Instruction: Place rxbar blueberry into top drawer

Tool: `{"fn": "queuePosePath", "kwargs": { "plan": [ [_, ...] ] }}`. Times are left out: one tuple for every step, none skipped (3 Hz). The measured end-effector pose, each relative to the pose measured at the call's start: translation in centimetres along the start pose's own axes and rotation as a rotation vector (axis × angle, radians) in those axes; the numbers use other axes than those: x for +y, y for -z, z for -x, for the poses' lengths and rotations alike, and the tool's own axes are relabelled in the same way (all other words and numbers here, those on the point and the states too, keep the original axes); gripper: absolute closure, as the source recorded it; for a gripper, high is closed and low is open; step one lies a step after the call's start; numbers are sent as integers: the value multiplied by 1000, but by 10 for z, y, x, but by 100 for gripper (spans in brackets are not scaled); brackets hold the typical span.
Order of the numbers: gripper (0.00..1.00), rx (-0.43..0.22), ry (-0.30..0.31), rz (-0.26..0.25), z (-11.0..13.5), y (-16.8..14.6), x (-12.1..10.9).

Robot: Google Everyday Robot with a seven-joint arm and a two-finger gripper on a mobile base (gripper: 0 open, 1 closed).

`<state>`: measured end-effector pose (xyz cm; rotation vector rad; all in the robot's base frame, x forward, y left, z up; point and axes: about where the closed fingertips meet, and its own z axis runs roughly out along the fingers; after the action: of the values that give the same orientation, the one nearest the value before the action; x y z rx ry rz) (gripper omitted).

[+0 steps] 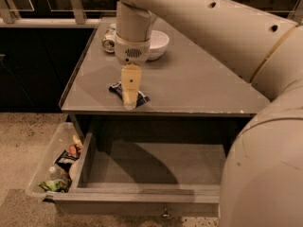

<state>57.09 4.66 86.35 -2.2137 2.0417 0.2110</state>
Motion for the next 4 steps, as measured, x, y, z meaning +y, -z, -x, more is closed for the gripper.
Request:
{"fn": "queuePosePath", "kwargs": {
  "plan": [
    [0, -28, -47, 61, -14, -41, -1],
    [0, -28, -47, 61, -14, -41, -1],
    [19, -28, -47, 61, -14, -41, -1],
    [42, -28, -47, 61, -14, -41, -1]
  ]
}}
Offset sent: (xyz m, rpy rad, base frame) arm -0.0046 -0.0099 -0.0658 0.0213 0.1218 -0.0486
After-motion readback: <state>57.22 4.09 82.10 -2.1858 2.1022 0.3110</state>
